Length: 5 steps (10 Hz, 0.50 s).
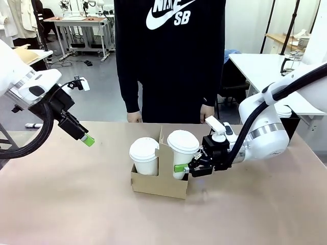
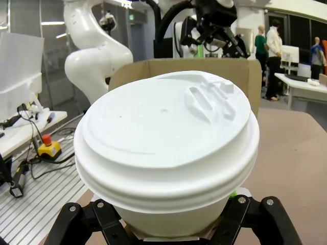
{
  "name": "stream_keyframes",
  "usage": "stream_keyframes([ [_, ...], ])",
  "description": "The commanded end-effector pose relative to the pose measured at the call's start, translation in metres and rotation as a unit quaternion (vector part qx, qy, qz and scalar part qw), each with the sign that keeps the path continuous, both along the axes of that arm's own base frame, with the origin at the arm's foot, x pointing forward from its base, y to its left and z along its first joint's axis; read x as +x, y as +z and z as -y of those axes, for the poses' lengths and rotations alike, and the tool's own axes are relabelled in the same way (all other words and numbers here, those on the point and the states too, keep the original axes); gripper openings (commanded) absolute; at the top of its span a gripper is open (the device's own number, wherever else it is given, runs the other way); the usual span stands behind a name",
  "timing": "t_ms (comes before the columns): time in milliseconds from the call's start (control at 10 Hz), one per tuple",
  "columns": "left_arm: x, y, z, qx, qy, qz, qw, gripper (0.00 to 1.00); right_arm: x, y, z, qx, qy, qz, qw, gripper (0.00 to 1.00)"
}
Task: Pour a drink into a cup and package it in a carrier.
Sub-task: Insert the held 600 ml Paper Cup into the Cup Carrier.
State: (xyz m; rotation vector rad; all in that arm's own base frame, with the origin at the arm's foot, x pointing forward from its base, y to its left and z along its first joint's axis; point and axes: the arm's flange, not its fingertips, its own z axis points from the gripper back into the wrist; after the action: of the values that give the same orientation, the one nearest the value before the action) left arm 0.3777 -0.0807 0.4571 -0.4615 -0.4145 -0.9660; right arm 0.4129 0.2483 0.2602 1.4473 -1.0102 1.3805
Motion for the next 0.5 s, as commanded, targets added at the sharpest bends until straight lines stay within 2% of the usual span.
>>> stream_keyframes([
  [0, 0.0011, -0.0005, -0.0007, -0.010, -0.005, 0.008, 1.000, 1.00, 0.0052, 0.0013, -0.0052, -0.025, 0.006, 0.010, 1.000, 0.80],
  [200, 0.0011, -0.0005, -0.0007, -0.010, -0.005, 0.008, 1.000, 1.00, 0.0059, 0.0008, -0.0061, -0.041, 0.003, 0.014, 0.999, 0.80],
  [300, 0.0011, -0.0005, -0.0007, -0.010, -0.005, 0.008, 1.000, 1.00, 0.0066, 0.0004, -0.0066, -0.049, -0.007, 0.027, 0.998, 1.00],
  [400, 0.0011, -0.0005, -0.0007, -0.010, -0.005, 0.008, 1.000, 1.00, 0.0049, 0.0006, -0.0070, -0.055, 0.000, 0.032, 0.998, 1.00],
])
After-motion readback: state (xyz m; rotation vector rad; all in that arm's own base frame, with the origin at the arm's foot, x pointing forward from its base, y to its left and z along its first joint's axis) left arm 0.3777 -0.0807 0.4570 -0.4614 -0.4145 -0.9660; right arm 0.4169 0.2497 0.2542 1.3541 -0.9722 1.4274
